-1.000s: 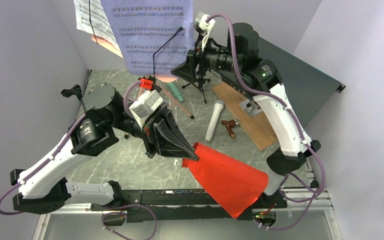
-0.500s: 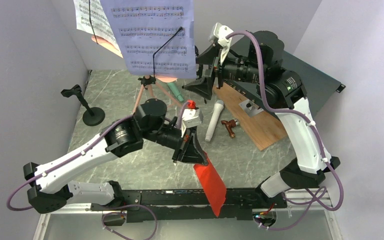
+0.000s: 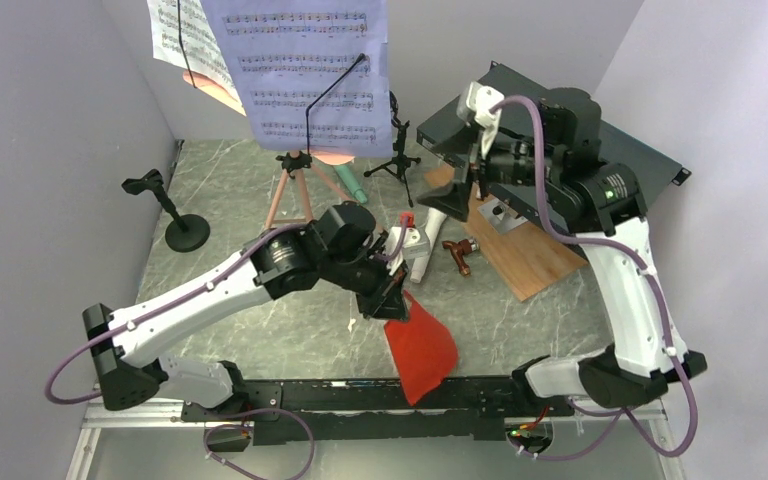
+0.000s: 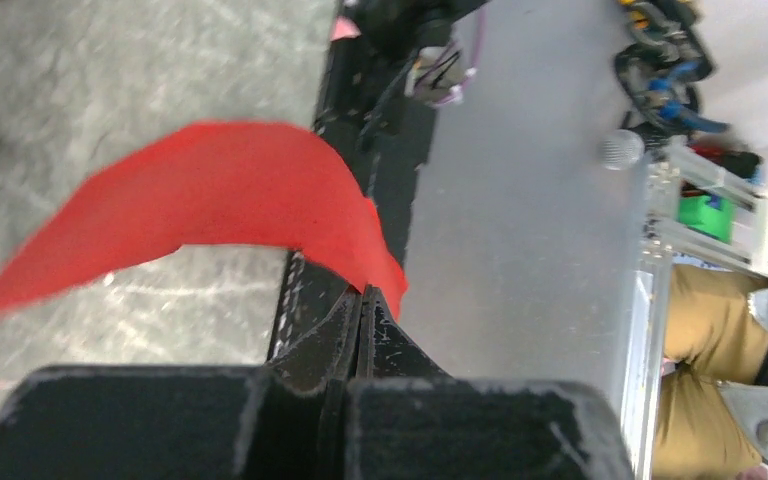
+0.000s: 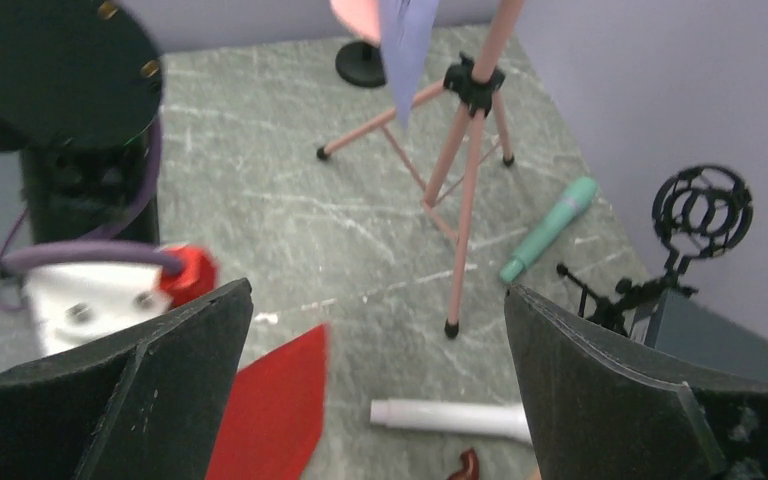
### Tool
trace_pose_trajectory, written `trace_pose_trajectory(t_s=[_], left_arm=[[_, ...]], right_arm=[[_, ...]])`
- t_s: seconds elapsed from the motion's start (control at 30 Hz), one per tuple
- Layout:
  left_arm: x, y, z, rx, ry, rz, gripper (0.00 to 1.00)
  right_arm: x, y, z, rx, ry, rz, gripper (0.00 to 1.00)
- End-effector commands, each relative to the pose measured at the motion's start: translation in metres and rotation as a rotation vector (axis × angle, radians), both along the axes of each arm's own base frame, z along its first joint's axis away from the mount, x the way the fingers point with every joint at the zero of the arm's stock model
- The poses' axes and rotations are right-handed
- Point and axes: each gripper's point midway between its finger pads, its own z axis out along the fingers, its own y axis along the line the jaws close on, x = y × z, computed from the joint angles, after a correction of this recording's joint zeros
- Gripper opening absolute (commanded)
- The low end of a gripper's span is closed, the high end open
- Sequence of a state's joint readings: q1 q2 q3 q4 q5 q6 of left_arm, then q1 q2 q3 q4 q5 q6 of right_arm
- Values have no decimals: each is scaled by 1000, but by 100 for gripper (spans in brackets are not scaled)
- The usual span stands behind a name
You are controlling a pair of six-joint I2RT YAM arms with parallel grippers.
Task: Pack up the instrument practice props
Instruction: Place the sheet music at the center of the board.
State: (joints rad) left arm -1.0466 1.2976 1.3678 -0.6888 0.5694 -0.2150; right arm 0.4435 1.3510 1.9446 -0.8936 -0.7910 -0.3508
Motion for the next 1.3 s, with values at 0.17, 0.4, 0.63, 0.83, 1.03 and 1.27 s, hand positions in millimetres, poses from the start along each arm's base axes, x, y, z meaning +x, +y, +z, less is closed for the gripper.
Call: trace_pose_trajectory(t_s=[0.17, 0.4, 0.63, 0.83, 1.03, 1.27], left_arm=[[35, 50, -14, 332, -153, 85, 0], [69, 79, -6, 473, -427, 62, 0], [89, 112, -36, 649, -674, -62, 0], [100, 123, -41, 673, -810, -84, 0], [96, 117, -33, 635, -870, -103, 0], [88, 117, -39, 604, -883, -141, 0]], right_arm=[[-28, -37, -70, -145, -9, 40, 99], [-20, -49, -128, -179, 84, 0, 100], [-48, -40, -171, -208, -51, 301, 100], [-28, -29, -194, -225, -149, 377, 100], [-14, -5, -221, -298, -164, 409, 100], [3, 17, -225, -325, -184, 373, 100]])
